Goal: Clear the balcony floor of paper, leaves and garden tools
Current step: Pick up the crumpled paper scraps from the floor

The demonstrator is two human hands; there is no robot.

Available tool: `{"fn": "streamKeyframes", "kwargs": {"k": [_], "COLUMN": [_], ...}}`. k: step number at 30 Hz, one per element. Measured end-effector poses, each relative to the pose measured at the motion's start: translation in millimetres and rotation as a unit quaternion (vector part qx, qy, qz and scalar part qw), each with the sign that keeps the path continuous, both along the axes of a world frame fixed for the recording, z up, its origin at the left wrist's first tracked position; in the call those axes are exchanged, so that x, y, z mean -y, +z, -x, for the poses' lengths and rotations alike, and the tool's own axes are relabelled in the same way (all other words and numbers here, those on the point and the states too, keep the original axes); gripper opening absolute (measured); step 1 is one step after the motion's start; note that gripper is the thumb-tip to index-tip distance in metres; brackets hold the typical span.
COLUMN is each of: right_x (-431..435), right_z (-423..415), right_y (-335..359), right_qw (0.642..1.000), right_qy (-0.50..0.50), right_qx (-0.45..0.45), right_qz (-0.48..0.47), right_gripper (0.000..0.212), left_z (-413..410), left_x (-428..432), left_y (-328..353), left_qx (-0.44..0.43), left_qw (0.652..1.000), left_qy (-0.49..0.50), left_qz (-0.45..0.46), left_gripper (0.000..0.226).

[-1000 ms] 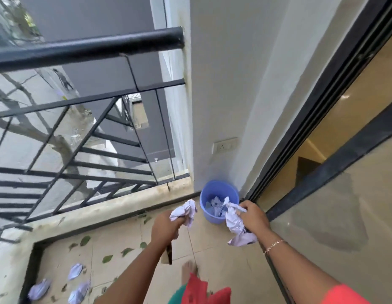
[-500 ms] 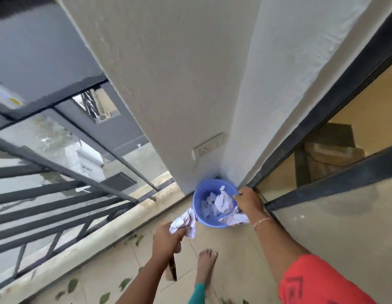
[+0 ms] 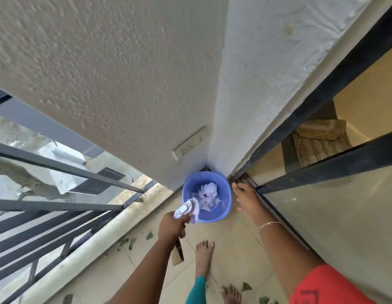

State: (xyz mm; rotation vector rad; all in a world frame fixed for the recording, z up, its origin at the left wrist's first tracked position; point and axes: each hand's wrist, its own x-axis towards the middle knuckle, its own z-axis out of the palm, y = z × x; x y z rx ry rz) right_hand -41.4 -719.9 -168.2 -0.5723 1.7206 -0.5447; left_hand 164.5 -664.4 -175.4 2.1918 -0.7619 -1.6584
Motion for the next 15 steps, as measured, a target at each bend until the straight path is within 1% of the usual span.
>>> {"fn": "streamKeyframes", "kwargs": {"k": [3, 6, 10, 11, 13, 14, 15], "right_x": [-15, -25, -32, -34, -35, -36, -37], "right_z": [9, 16, 22, 22, 22, 22, 22], "right_y": [-1, -7, -6, -5, -2, -1, 0], "right_qw": [0.998, 0.997, 0.997, 0.996, 0.996, 0.996, 0.996], "right_qy": [-0.028, -0.046, -0.055, -0.057, -0.065, -0.067, -0.068], "right_qx": [0.038, 0.023, 0.016, 0.017, 0.02, 0.022, 0.024], "right_qz": [-0.032, -0.05, -0.06, -0.059, -0.055, -0.054, -0.051], "right_gripper": [0.028, 0.038, 0.033, 0.034, 0.034, 0.034, 0.033], "left_z": [10, 17, 25, 29, 33, 34, 34], "left_x": [18, 32, 47, 50, 55, 57, 60], "left_y": [-8, -20, -20, -11, -7, -6, -1], "left_qx": [-0.024, -0.061, -0.085, -0.094, -0.139, -0.171, -0.202], "left_qw": [1.0, 0.997, 0.991, 0.99, 0.982, 0.974, 0.964], "left_qy": [0.005, 0.027, 0.088, 0.095, 0.116, 0.131, 0.155], "left_qz": [-0.016, -0.031, -0.045, -0.049, -0.056, -0.066, -0.08], "left_gripper": [0.032, 0.032, 0.033, 0.029, 0.021, 0.025, 0.034]}}
